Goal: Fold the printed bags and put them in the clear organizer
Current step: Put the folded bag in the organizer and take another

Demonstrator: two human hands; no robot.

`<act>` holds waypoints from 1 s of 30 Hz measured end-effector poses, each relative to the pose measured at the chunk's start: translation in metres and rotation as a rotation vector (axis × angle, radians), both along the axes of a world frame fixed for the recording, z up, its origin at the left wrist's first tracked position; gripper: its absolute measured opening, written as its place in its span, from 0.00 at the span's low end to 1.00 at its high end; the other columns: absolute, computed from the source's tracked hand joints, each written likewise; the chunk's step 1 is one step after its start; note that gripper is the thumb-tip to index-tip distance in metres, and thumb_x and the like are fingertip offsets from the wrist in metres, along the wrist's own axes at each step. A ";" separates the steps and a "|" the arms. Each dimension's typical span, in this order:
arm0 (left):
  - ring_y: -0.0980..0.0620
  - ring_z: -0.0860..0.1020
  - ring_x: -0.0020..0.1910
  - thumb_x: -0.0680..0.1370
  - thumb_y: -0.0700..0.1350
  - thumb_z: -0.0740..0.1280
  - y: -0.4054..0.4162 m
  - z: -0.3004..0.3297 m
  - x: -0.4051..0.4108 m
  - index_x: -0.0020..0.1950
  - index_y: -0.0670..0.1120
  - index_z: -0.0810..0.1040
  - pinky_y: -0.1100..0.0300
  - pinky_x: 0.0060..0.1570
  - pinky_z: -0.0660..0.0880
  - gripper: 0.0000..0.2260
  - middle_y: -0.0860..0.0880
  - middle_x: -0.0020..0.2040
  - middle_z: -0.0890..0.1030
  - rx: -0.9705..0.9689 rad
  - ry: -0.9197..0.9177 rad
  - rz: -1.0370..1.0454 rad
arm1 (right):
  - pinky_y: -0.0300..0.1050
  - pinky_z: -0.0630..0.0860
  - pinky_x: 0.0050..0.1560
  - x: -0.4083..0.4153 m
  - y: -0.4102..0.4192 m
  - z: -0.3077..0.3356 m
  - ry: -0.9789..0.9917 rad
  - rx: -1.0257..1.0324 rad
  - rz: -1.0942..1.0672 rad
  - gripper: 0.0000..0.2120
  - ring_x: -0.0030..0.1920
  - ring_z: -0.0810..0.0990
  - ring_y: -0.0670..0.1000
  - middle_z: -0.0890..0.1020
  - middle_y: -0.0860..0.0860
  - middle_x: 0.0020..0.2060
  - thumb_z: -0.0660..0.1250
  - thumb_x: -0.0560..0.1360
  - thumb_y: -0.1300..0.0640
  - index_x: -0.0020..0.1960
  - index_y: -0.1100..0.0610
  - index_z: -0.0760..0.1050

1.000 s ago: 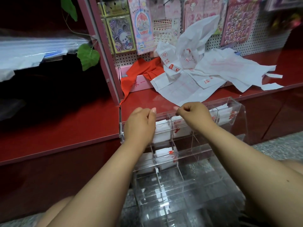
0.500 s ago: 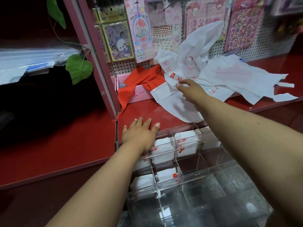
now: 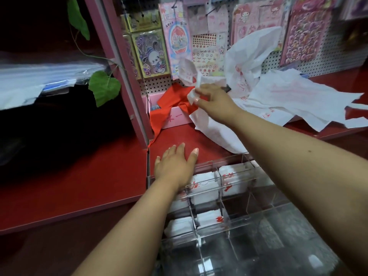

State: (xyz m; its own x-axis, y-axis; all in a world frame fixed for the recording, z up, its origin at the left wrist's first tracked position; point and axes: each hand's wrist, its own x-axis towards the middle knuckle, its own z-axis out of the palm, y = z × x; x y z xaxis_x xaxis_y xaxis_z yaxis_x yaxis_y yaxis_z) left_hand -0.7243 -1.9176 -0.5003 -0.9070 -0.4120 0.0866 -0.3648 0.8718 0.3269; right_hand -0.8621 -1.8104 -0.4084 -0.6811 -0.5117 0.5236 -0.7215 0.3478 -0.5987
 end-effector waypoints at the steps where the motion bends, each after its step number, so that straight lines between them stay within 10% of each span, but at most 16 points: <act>1: 0.47 0.60 0.76 0.81 0.63 0.50 -0.003 0.000 0.001 0.77 0.49 0.61 0.47 0.74 0.56 0.28 0.46 0.77 0.63 0.097 0.140 0.019 | 0.40 0.63 0.62 0.012 0.003 0.000 0.141 0.080 0.036 0.18 0.66 0.71 0.55 0.75 0.58 0.65 0.65 0.78 0.57 0.65 0.65 0.74; 6: 0.42 0.74 0.63 0.82 0.60 0.53 -0.014 0.021 0.024 0.71 0.54 0.66 0.50 0.64 0.69 0.20 0.37 0.68 0.73 1.090 0.765 0.211 | 0.50 0.78 0.51 0.072 0.033 -0.010 0.591 0.310 0.278 0.17 0.52 0.81 0.59 0.80 0.58 0.57 0.63 0.76 0.54 0.56 0.65 0.79; 11: 0.31 0.70 0.67 0.77 0.71 0.49 -0.052 0.043 0.066 0.79 0.59 0.52 0.37 0.66 0.67 0.33 0.30 0.68 0.67 1.818 0.746 0.164 | 0.51 0.80 0.45 0.114 0.067 -0.029 0.719 0.474 0.477 0.19 0.47 0.82 0.58 0.81 0.56 0.51 0.56 0.77 0.53 0.50 0.65 0.80; 15: 0.35 0.77 0.58 0.77 0.68 0.56 -0.063 0.047 0.093 0.76 0.61 0.61 0.41 0.55 0.75 0.29 0.33 0.69 0.70 1.789 0.512 0.205 | 0.51 0.78 0.42 0.132 0.084 -0.053 0.707 0.579 0.559 0.18 0.46 0.79 0.54 0.80 0.54 0.49 0.53 0.78 0.55 0.46 0.63 0.79; 21: 0.51 0.84 0.36 0.78 0.37 0.65 -0.048 0.046 0.113 0.60 0.44 0.78 0.58 0.39 0.82 0.11 0.45 0.40 0.85 1.603 0.334 0.284 | 0.53 0.78 0.46 0.148 0.099 -0.077 0.565 0.581 0.606 0.20 0.51 0.79 0.53 0.80 0.51 0.52 0.53 0.82 0.53 0.52 0.62 0.81; 30: 0.51 0.81 0.51 0.69 0.33 0.63 -0.074 0.038 0.159 0.61 0.45 0.80 0.56 0.48 0.80 0.22 0.48 0.57 0.83 1.593 0.186 0.122 | 0.44 0.79 0.40 0.165 0.108 -0.075 0.416 0.396 0.508 0.16 0.40 0.82 0.51 0.83 0.48 0.44 0.58 0.76 0.52 0.39 0.59 0.81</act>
